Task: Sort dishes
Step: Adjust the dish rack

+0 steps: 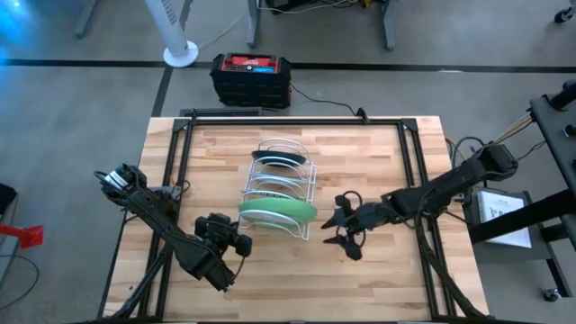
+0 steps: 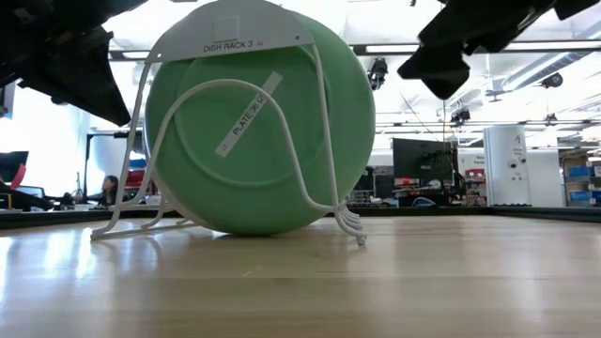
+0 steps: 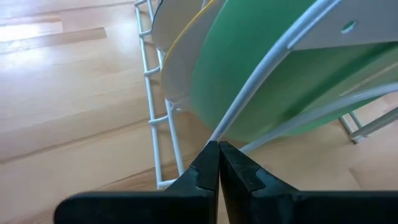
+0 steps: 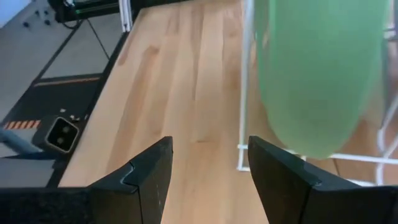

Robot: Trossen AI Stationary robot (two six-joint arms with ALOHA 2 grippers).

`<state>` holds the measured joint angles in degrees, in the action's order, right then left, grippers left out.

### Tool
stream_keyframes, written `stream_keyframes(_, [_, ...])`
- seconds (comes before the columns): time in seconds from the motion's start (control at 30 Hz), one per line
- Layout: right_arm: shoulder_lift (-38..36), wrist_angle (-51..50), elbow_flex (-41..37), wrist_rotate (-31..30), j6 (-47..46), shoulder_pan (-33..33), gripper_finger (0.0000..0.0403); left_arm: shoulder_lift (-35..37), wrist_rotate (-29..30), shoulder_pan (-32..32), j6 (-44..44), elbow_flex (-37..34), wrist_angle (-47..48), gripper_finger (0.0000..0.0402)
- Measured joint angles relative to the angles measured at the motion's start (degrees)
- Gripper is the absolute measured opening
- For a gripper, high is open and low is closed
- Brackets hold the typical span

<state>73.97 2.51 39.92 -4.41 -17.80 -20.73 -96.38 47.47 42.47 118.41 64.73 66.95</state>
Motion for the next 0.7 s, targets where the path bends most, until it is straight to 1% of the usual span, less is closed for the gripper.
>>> stream_keyframes(0.13, [5.0, 4.9, 0.0, -4.1, -1.8, -1.6, 0.0199, 0.0, 0.0, 0.0, -1.4, 0.0, 0.0, 0.0])
stream_keyframes(0.23, [8.4, 8.4, 0.0, -8.5, -3.0, -2.0, 0.0199, 0.0, 0.0, 0.0, -3.0, 0.0, -0.1, 0.0])
stream_keyframes(0.3, [10.5, 10.8, 0.0, -10.3, -3.7, -2.1, 0.0199, 0.0, 0.1, 0.0, -3.6, 0.0, 0.1, 0.0])
stream_keyframes(0.57, [17.5, 20.2, 0.0, -11.2, -4.8, -2.2, 0.0199, 0.0, 1.1, -0.1, -4.1, 0.0, 0.3, 0.0])
stream_keyframes(0.7, [20.0, 21.9, 0.1, -12.5, -4.7, -2.2, 0.0199, 0.0, 1.2, -0.1, -5.4, 0.0, 0.3, 0.0])
